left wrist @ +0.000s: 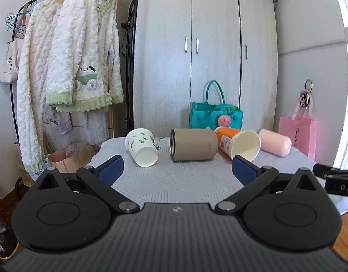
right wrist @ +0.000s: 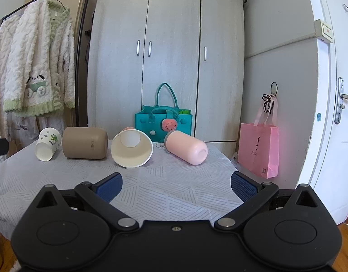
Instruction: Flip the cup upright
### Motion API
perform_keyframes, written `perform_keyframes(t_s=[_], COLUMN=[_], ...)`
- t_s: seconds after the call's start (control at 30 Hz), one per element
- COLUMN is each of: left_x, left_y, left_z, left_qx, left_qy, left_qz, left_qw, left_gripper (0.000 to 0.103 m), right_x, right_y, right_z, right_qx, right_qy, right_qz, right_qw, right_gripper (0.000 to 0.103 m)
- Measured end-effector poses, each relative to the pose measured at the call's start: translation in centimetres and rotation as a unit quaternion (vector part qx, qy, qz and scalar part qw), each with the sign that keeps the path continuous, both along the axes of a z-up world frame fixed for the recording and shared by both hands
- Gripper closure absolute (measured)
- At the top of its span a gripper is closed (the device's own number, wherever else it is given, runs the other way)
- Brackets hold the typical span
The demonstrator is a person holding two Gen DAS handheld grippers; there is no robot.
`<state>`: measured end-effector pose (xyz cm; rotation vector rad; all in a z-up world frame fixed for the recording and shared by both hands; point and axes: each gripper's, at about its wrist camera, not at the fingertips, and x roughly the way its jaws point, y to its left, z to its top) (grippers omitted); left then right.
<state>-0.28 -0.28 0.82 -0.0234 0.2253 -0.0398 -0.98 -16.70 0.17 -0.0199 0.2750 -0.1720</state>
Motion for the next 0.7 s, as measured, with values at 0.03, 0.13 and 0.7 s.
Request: perform_keyframes(t_s=[0.03,0.13,0.7], left_x=[0.12,0.40,0.38], left_y=[-0.06,0.01,0.24], left_z=[-0.07,-0.19,-0.35], left_qx=[0.002,-0.004,-0.009], left_qy=[0.004,0.013,0.018], left_qz=[0.000,-0.003,-0.002], left_qw=[1.0000,0.9999,0.9998], left_gripper=[0.000,0.000,0.000], right_x=[0.03,0.10,0.30], right_y=[-0.01,-0.13,-0.63], right_z=[0.01,-0.02,-0.25], right_qx=[0.000,0.001,0.001], right_qy=[0.001,0.003,0.009], right_qz=[0.000,-0.001,-0.009], right_qw=[1.000,1.000,1.000], right_gripper=[0.000,0.000,0.000])
